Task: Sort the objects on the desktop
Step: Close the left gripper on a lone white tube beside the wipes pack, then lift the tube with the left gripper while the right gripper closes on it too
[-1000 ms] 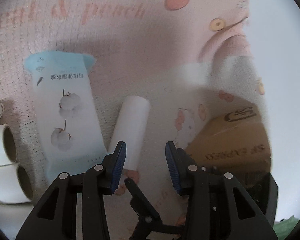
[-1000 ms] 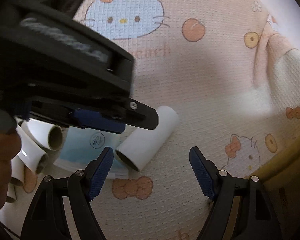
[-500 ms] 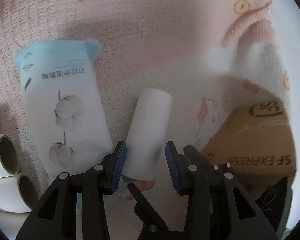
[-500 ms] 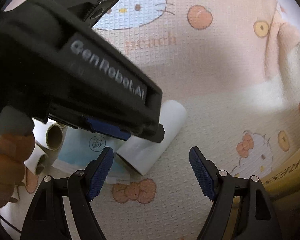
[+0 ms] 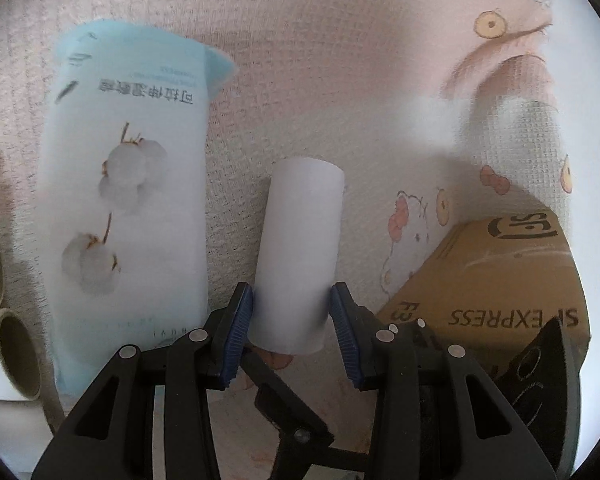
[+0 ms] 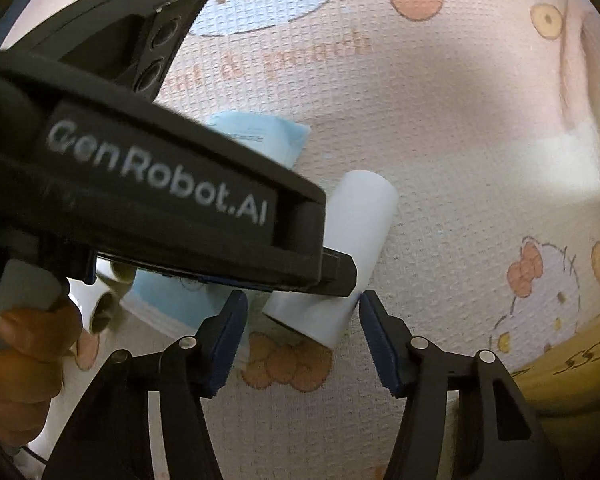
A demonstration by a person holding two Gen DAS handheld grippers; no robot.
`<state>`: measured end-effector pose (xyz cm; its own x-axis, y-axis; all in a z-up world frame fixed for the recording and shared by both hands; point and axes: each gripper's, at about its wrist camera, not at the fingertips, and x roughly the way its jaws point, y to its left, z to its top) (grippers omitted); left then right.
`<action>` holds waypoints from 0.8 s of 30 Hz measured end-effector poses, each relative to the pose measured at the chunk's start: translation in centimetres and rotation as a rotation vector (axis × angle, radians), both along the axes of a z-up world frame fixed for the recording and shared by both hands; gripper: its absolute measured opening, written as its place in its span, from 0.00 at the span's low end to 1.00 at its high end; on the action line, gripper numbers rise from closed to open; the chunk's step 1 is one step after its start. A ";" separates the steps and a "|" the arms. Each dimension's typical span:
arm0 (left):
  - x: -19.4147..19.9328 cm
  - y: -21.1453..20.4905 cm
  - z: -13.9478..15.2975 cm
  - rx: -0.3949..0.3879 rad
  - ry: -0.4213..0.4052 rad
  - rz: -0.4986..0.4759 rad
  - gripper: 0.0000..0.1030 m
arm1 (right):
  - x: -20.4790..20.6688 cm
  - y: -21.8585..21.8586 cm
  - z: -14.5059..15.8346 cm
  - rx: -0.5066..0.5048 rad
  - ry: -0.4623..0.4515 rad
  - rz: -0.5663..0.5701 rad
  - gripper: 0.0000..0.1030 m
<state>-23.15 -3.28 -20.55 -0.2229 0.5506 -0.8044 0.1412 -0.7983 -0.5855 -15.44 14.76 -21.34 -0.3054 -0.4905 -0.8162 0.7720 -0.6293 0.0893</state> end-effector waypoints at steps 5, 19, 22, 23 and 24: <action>1.7 -0.6 1.6 0.006 0.010 0.035 0.42 | 1.5 0.2 1.3 -0.028 -0.013 0.031 0.54; 11.3 -0.9 5.6 -0.089 0.192 0.134 0.41 | 10.6 1.7 4.8 -0.051 0.053 0.205 0.54; 13.8 -1.4 3.8 -0.051 0.161 0.181 0.39 | 12.0 1.9 3.7 -0.031 0.010 0.232 0.54; 14.6 -1.6 3.4 -0.042 0.151 0.196 0.39 | 12.7 2.1 3.3 -0.024 -0.010 0.244 0.53; 15.3 -1.7 2.9 -0.033 0.142 0.206 0.39 | 13.2 2.3 3.0 -0.017 -0.021 0.253 0.52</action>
